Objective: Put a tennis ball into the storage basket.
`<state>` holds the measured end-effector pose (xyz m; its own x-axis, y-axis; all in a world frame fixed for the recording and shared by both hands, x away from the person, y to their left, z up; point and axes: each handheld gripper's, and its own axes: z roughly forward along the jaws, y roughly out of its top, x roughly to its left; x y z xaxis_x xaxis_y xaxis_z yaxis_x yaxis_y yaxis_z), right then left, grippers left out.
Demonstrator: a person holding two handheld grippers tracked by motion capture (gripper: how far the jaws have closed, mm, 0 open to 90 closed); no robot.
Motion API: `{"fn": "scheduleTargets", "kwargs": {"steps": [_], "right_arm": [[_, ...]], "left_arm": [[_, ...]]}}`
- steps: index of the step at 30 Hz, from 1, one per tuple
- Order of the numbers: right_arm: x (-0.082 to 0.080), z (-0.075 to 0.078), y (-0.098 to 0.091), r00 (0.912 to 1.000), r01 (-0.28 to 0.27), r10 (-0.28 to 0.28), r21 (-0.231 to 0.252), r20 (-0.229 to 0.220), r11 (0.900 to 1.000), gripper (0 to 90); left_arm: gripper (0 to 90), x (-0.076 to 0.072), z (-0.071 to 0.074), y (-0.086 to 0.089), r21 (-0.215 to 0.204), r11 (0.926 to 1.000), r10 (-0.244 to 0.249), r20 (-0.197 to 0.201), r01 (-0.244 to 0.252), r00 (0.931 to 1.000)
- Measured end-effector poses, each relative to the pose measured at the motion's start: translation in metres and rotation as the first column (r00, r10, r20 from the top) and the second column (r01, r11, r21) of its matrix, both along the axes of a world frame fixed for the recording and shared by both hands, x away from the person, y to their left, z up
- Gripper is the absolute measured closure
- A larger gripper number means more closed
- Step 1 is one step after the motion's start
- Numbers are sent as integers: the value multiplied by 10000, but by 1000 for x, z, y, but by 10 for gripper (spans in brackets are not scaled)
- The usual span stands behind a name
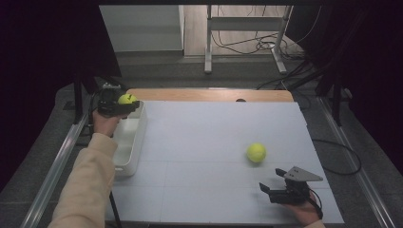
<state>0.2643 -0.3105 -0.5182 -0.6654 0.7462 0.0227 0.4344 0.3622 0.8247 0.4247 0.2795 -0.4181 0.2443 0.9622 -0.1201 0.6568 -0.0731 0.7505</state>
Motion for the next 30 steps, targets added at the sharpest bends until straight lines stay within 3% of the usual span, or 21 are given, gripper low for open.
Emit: {"fn": "scheduleTargets", "kwargs": {"steps": [15,21,23,30], "right_arm": [[0,0,0,10000,5,-5,-39,-30,10000,138],[0,0,0,10000,-5,5,-28,-27,10000,138],[0,0,0,10000,-11,11,-30,-23,10000,138],[0,-1,0,10000,-5,5,-65,-35,10000,138]], "left_arm": [[260,9,-10,-1,373,9993,84,-525,-64,9986],[260,13,-16,-3,628,9980,88,-943,-29,9955],[259,14,-20,-2,984,9951,176,-1172,-60,9930],[259,16,-28,2,899,9957,352,-1589,-211,9867]]}}
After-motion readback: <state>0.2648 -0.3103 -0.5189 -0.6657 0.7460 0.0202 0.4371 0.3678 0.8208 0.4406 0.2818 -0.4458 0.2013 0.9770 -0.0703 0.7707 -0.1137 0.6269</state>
